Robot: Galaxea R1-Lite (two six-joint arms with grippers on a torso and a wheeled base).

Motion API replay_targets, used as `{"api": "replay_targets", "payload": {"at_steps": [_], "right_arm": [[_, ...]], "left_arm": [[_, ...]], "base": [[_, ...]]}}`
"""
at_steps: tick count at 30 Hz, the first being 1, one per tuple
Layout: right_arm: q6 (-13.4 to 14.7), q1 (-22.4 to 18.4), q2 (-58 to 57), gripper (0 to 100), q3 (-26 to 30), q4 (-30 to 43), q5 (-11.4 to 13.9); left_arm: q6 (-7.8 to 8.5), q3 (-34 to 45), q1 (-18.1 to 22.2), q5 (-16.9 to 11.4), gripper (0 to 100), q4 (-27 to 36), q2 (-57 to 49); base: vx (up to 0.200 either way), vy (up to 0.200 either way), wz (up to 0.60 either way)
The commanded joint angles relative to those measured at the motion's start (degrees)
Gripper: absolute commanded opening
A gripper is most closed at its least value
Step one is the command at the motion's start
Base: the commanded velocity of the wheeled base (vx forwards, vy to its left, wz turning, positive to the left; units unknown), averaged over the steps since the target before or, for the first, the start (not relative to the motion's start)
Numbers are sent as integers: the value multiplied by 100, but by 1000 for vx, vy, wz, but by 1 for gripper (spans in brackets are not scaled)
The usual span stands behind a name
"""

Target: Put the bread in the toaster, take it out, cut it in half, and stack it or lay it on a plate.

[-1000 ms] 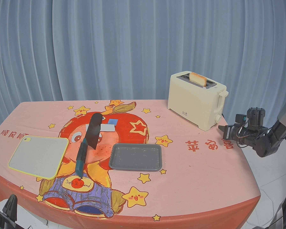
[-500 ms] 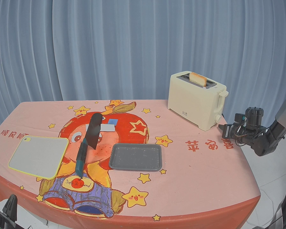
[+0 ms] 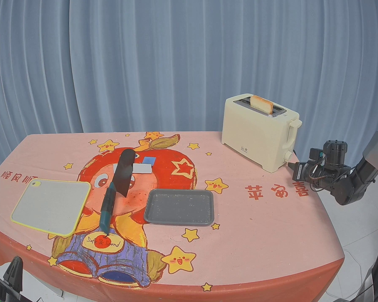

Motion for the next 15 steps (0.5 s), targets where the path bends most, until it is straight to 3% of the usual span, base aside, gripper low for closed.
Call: {"api": "replay_targets", "payload": {"at_steps": [1, 6, 15], "right_arm": [[-3, 14, 9, 0, -8, -79, 9], [6, 32, 141, 0, 18, -483, -9], [6, 50, 194, 0, 36, -536, -9]], "left_arm": [[-3, 101, 2, 1, 0, -4, 8], [-3, 101, 2, 1, 0, -4, 8], [-3, 101, 2, 1, 0, -4, 8]], "base": [[0, 0, 0], [0, 0, 0], [0, 0, 0]]}}
